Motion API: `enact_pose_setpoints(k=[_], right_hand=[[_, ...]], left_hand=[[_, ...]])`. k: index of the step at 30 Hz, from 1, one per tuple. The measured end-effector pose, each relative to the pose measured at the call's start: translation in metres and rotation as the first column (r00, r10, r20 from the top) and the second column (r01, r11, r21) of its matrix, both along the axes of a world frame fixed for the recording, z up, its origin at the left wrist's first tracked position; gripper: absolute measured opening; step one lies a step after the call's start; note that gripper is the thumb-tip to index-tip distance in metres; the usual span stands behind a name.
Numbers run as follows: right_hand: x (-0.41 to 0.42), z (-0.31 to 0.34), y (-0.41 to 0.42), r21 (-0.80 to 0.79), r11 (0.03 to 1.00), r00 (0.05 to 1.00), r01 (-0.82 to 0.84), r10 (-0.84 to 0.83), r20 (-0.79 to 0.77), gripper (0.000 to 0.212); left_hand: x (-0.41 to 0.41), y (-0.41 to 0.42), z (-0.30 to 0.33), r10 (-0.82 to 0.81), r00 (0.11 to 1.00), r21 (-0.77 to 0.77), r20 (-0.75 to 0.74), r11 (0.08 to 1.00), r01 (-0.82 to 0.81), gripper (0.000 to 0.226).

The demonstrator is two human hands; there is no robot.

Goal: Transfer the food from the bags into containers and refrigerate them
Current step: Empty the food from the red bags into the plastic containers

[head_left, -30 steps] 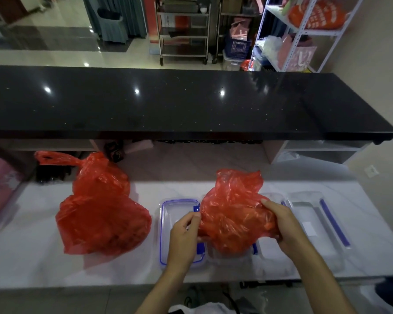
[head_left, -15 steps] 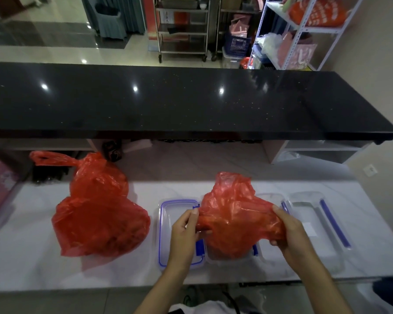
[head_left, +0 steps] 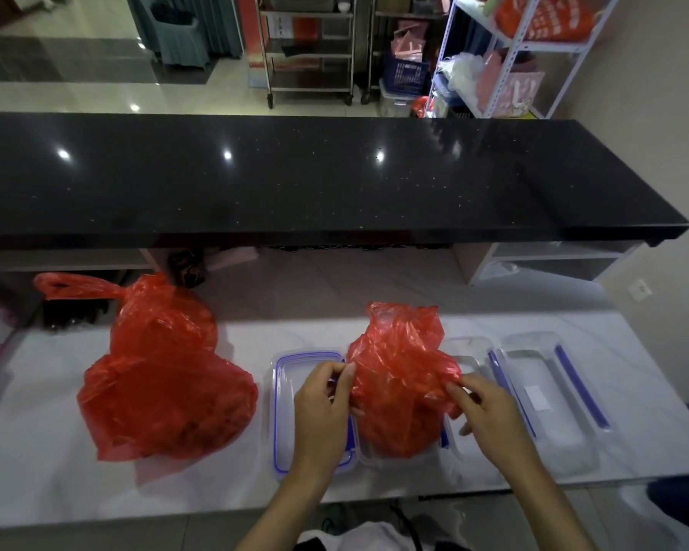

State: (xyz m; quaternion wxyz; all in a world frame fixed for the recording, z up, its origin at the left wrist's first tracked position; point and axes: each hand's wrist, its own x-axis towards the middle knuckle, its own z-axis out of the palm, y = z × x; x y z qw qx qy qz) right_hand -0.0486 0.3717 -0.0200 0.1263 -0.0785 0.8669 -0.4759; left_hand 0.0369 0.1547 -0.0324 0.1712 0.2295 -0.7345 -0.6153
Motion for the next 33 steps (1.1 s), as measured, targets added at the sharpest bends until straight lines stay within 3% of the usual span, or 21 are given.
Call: enact_pose_setpoints(k=[3, 7, 10, 13, 16, 19, 23, 25, 27, 29, 31, 33], right_hand=[[-0.006, 0.003, -0.005, 0.037, 0.998, 0.990, 0.056, -0.051, -0.129, 0.007], [-0.011, 0.013, -0.012, -0.203, 0.966, 0.985, 0.158, -0.169, -0.038, 0.009], [-0.015, 0.016, -0.013, -0.290, 0.952, 0.995, 0.100, -0.103, 0.008, 0.013], [-0.019, 0.004, -0.010, -0.205, 0.978, 1.000, 0.019, -0.023, -0.017, 0.023], [-0.019, -0.007, -0.004, -0.164, 0.984, 0.997, -0.065, 0.070, 0.025, 0.018], [-0.014, -0.010, -0.003, -0.128, 0.981, 0.983, -0.149, 0.161, 0.090, 0.038], [-0.011, -0.012, -0.008, -0.002, 0.992, 0.991, -0.128, 0.128, -0.025, 0.019], [-0.012, -0.012, -0.009, -0.007, 0.994, 0.992, -0.112, 0.111, -0.065, 0.020], [-0.014, -0.009, -0.010, -0.070, 0.992, 0.992, -0.104, 0.099, -0.084, 0.018], [-0.015, -0.007, -0.012, -0.130, 0.988, 0.994, -0.077, 0.067, -0.084, 0.014], [-0.016, -0.005, -0.013, -0.130, 0.991, 0.995, 0.006, -0.019, -0.100, 0.015], [-0.019, -0.006, -0.010, -0.122, 0.986, 0.988, 0.109, -0.122, -0.099, 0.017]], left_hand=[[0.000, 0.000, 0.006, 0.029, 0.999, 0.058, -0.022, 0.998, -0.028, 0.026], [0.000, -0.002, 0.011, 0.075, 0.996, 0.137, -0.055, 0.988, -0.067, 0.022], [0.001, -0.003, 0.010, 0.095, 0.994, 0.172, -0.052, 0.981, -0.084, 0.019], [0.000, -0.006, 0.003, 0.080, 0.996, 0.120, -0.032, 0.990, -0.076, 0.021], [0.000, -0.009, -0.003, 0.029, 0.999, 0.091, -0.019, 0.996, -0.027, 0.022], [0.000, -0.010, -0.009, -0.044, 0.999, 0.087, 0.023, 0.995, 0.041, 0.028], [0.004, -0.009, -0.009, -0.203, 0.978, 0.071, 0.040, 0.977, 0.200, 0.050], [0.004, -0.007, -0.011, -0.262, 0.962, 0.027, 0.071, 0.965, 0.261, 0.060], [0.003, -0.008, -0.017, -0.221, 0.971, -0.095, 0.086, 0.969, 0.229, 0.051], [0.001, -0.011, -0.017, -0.143, 0.989, -0.158, 0.038, 0.976, 0.147, 0.024], [0.002, -0.014, -0.013, -0.079, 0.997, -0.129, -0.013, 0.989, 0.077, 0.008], [0.003, -0.016, -0.010, -0.041, 0.999, -0.096, -0.029, 0.995, 0.038, 0.007]])
